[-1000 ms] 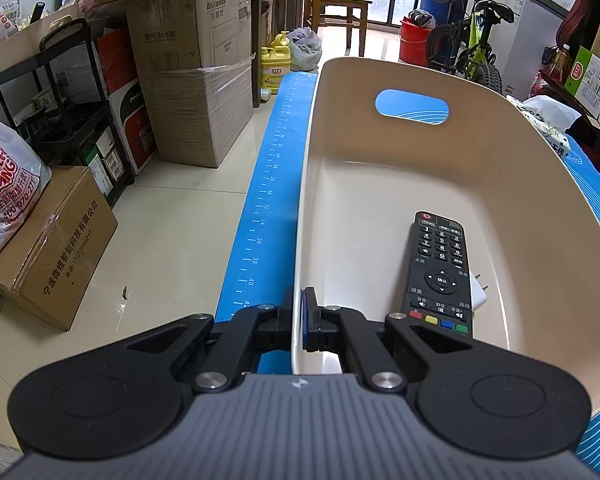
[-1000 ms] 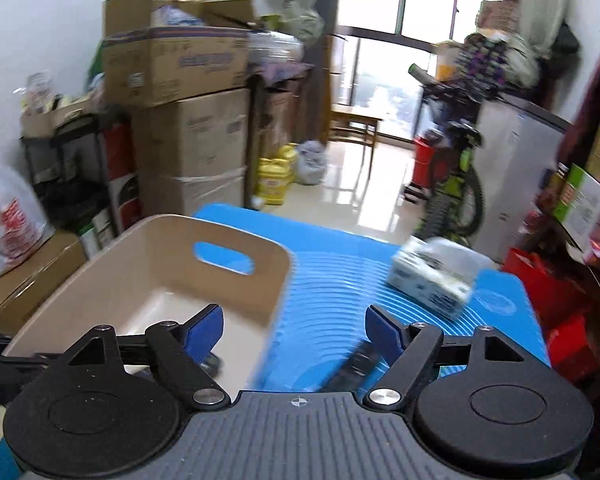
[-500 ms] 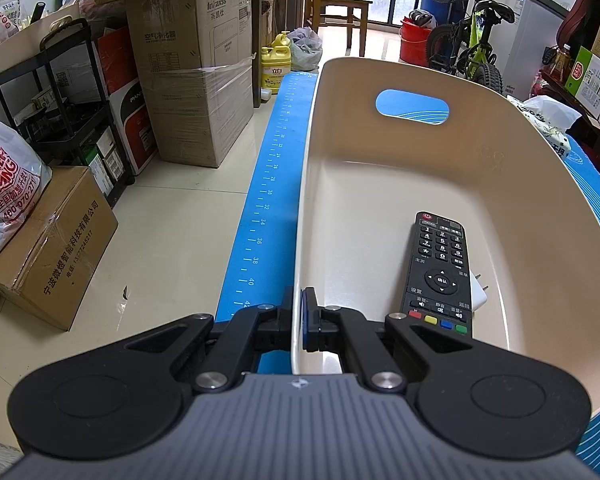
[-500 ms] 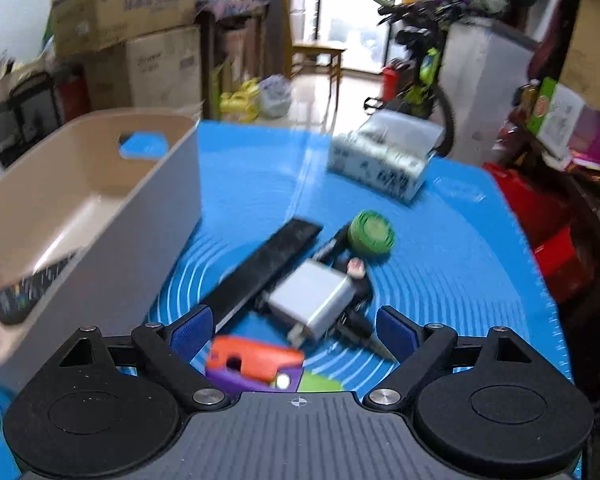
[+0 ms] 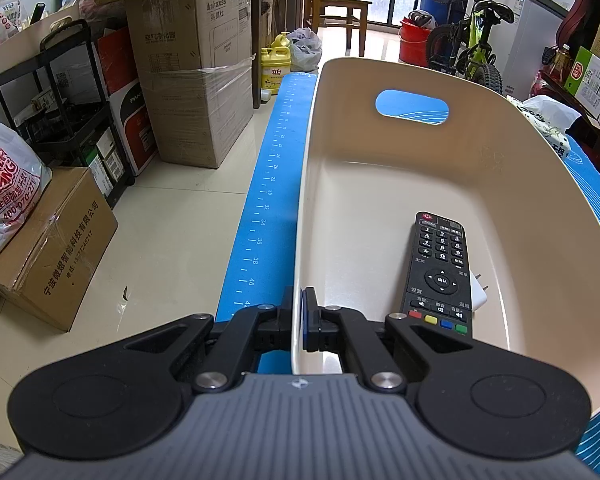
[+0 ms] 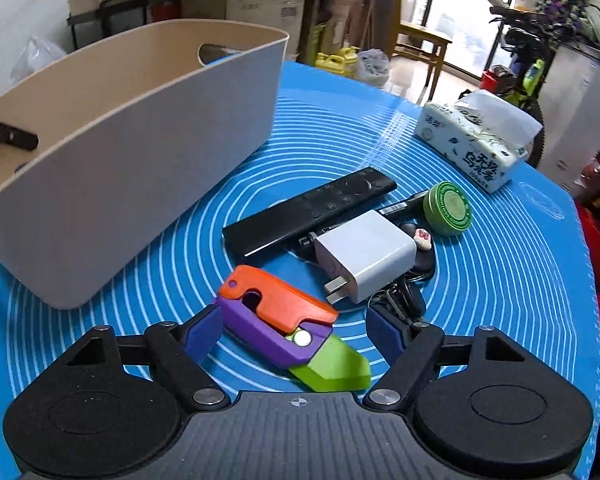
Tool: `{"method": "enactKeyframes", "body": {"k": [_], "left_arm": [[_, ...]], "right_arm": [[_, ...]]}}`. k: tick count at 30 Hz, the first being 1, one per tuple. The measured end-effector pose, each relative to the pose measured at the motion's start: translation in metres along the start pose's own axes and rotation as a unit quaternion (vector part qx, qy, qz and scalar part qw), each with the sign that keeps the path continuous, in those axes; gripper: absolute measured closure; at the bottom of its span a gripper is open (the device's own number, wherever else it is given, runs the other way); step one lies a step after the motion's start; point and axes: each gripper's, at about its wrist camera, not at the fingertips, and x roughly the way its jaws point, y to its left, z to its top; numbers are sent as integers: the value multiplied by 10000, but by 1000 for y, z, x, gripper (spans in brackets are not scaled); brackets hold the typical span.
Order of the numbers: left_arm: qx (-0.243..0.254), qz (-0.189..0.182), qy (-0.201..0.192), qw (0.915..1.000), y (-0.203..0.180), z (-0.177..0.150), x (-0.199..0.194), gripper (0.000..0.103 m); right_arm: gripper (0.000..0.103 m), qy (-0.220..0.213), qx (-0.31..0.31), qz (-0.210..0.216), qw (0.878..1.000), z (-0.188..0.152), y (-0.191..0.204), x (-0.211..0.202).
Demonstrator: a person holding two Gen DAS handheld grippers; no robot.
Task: Organize rigid objects
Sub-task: 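Move the right gripper to the orange-purple toy knife and grasp it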
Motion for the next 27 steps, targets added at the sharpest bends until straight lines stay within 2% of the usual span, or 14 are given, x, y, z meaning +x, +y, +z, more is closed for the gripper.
{"method": "enactKeyframes", "body": {"k": [7,12,19,23,27], "left_arm": [[-2,0,0,10000,0,0,0,99],[-2,0,0,10000,0,0,0,99],[-2,1,1,10000,0,0,0,99],[-1,-3,0,10000,0,0,0,99],[-1,1,0,10000,0,0,0,99]], "right_arm": [[22,57,-163,629,9979,0,-8,14],[22,216,-468,717,9961,1,-7,27],[33,138,-465,883,9949,-3,-8,23],[48,77,-569,952,9938,-6,-4,16],[51,101,-731,945,9928,-8,2,11]]}}
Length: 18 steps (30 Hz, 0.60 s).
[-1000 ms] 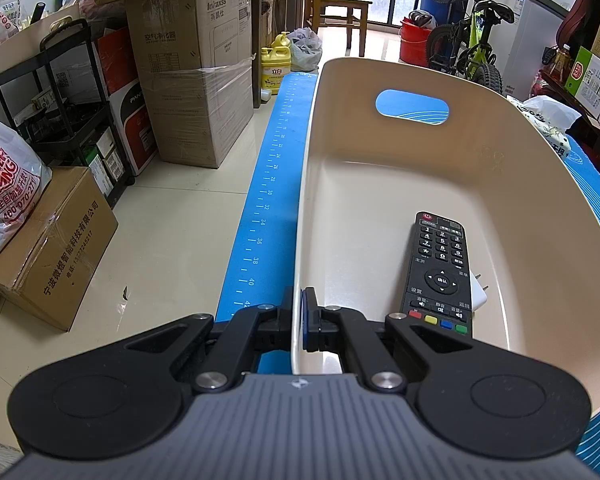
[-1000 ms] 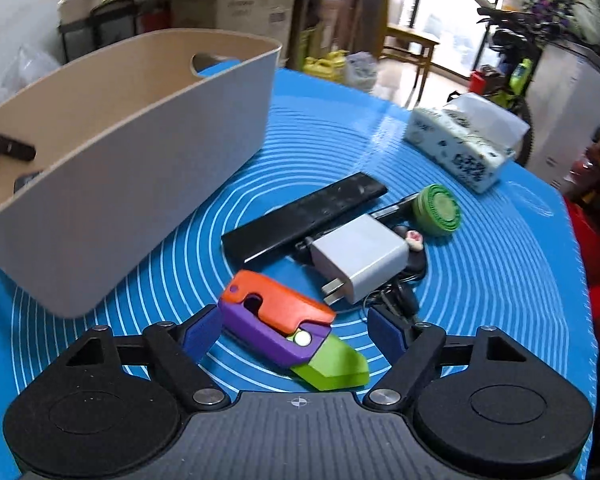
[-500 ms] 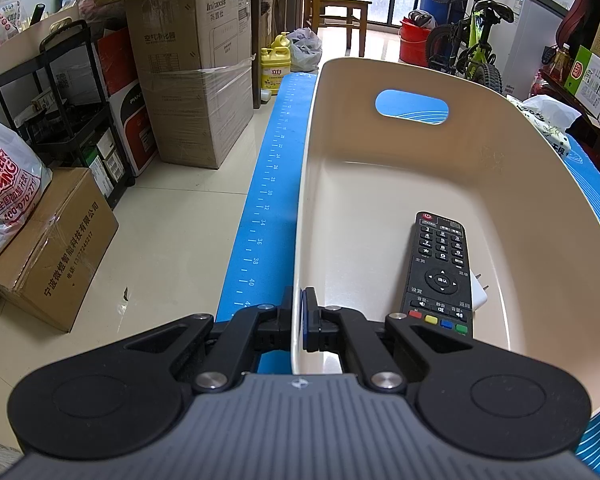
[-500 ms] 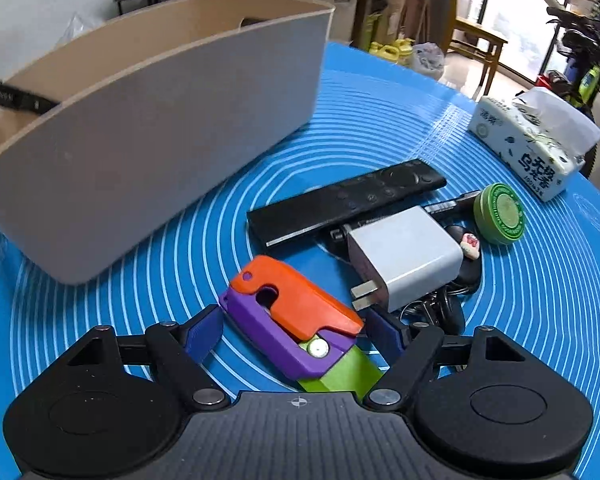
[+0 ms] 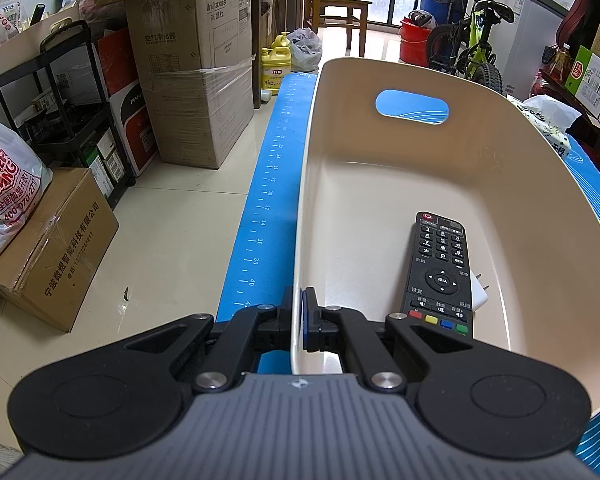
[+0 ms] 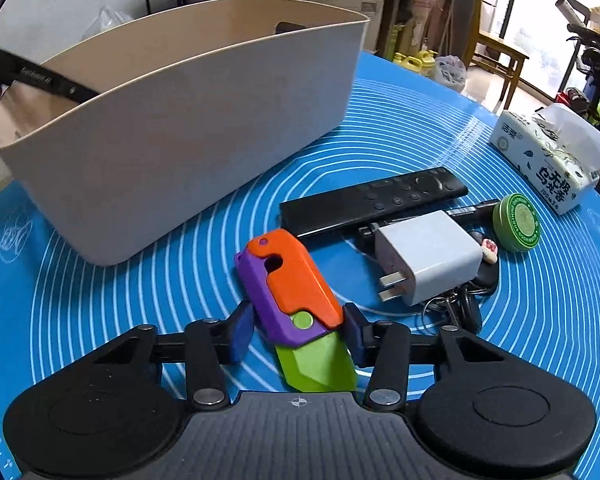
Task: Organize rigid objects
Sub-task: 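Move the right gripper to the orange-purple toy knife and grasp it, then lift the toy knife and carry it toward the bin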
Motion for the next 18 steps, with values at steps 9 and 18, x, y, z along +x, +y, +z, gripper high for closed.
{"method": "enactKeyframes", "body": {"k": [9,18], "left_arm": [[5,1,1,10000,0,0,0,99],[19,0,5,10000,0,1,0,99]], "right_arm": [[48,-5,-56,-46,10000,8,2,5],[51,-162,-32,25,9999,4,2,6]]}}
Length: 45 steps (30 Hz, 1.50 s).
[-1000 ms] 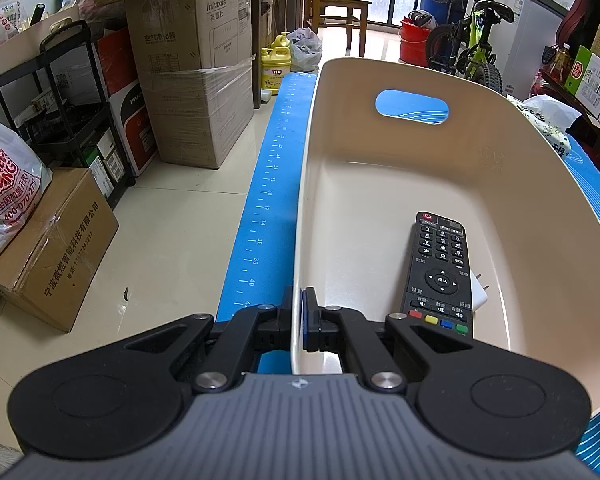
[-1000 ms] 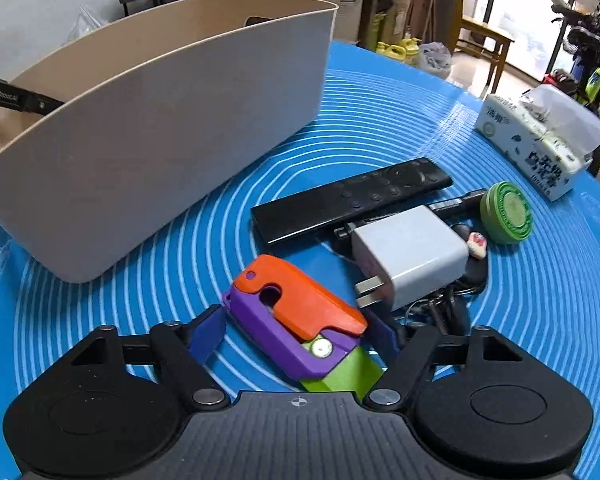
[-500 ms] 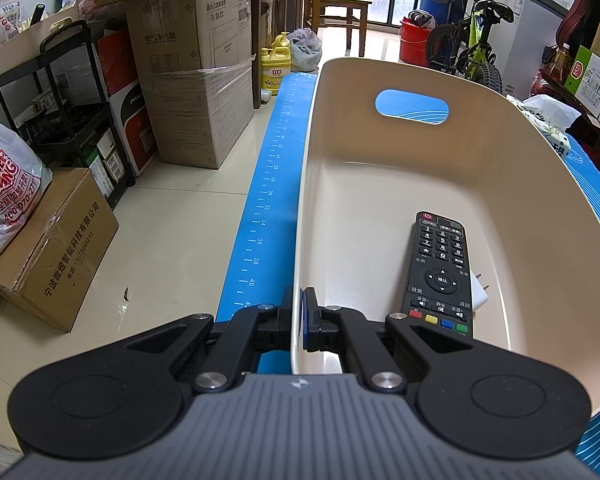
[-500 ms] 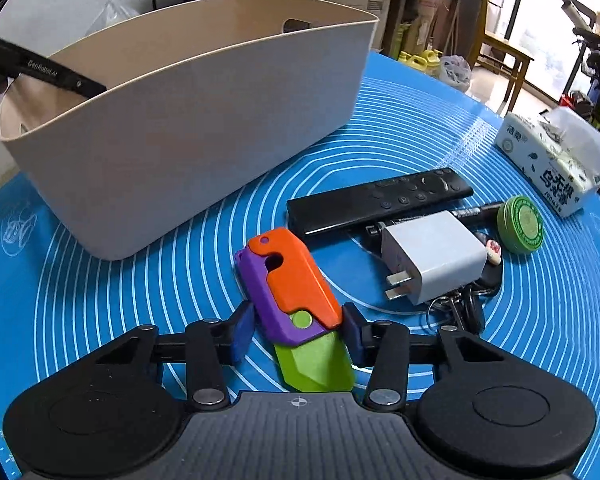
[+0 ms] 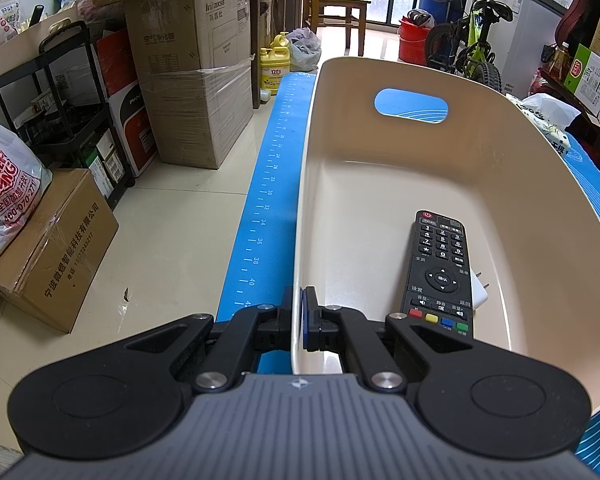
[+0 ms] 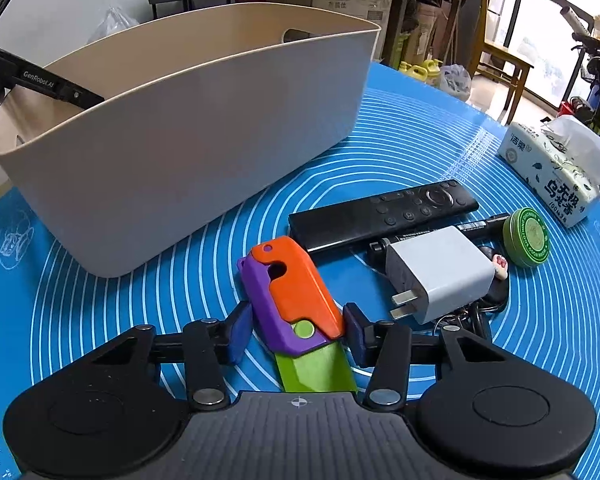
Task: Organize rigid objects
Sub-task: 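Lift the toy knife and carry it toward the bin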
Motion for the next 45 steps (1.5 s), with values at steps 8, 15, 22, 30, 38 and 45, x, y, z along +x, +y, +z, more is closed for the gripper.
{"method": "enactKeyframes", "body": {"k": [8,15,22,30,38,45], "left_arm": [[2,1,1,10000,0,0,0,99],[-1,-2,1,10000,0,0,0,99],[1,3,1,10000,0,0,0,99],[3,2,0,10000,0,0,0,99],[5,4,-2,10000,0,0,0,99],[1,7,0,10000,-1,0,0,99]], "right_arm": [[51,-279,163,-213,9993,0,6,-21],[51,-672,167,-607,9958,12,9,-52],[51,-1379,442,-788,9863,51,10,-90],[51,-1668,325,-781,9824,111,45,-85],[51,-1312,352,-813,9874,153,82,-48],[51,-815,450,-882,9917,160,98,-4]]}}
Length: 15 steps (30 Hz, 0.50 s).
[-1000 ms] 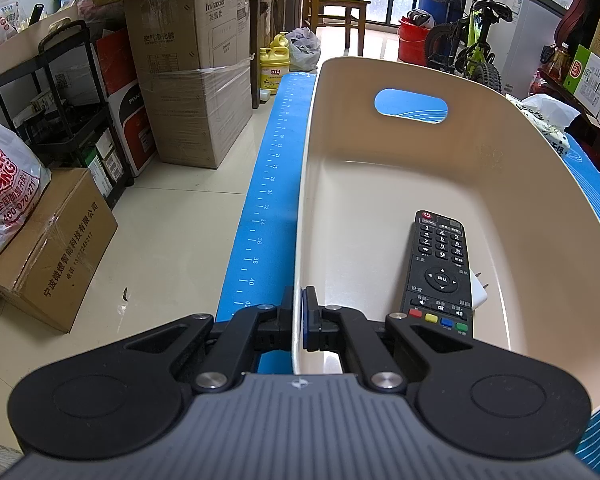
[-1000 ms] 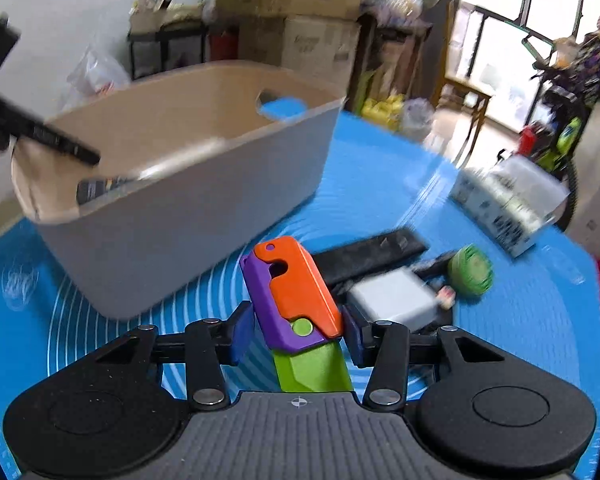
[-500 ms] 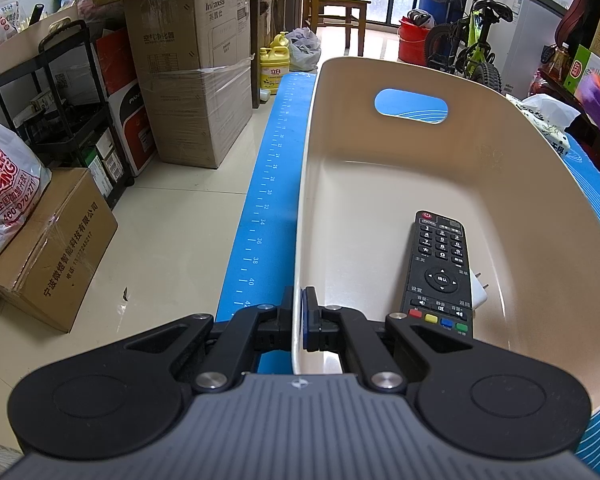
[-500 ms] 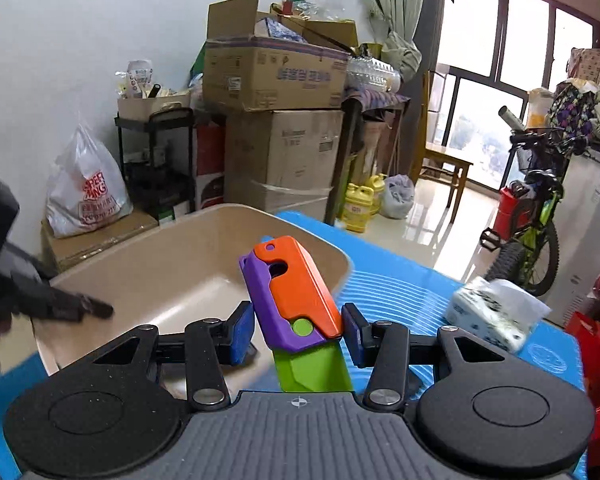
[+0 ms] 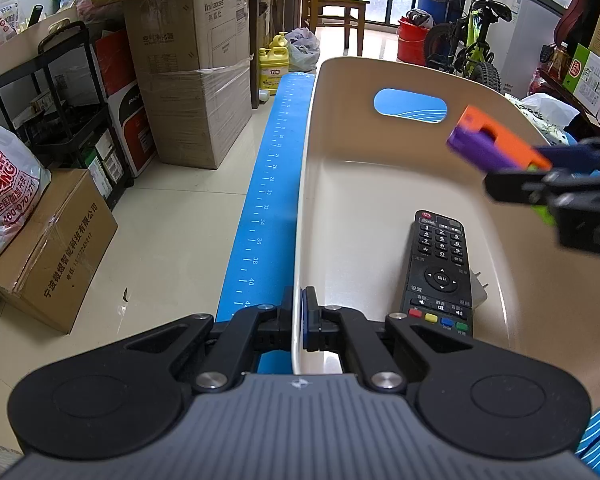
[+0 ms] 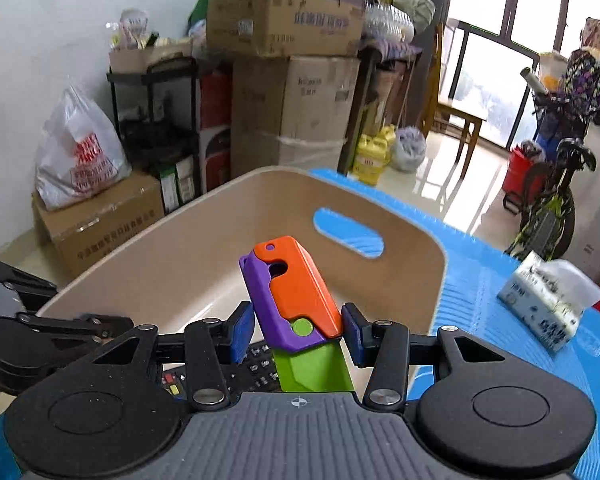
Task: Organize rigid objects
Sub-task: 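Lift the toy knife and carry it toward the bin, then lower the toy knife into the bin and open the right gripper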
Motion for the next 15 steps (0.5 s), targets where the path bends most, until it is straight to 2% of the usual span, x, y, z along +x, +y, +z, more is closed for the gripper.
{"method": "enactKeyframes", "body": {"k": [10,15], "left_arm": [[3,-3,1,10000,0,0,0,99],[-2,-8,0,10000,0,1,0,99]], "right_arm": [[51,559,-220,-102,9981,-10,16,28],[51,874,-655,-76,9940,-12,29,37]]}}
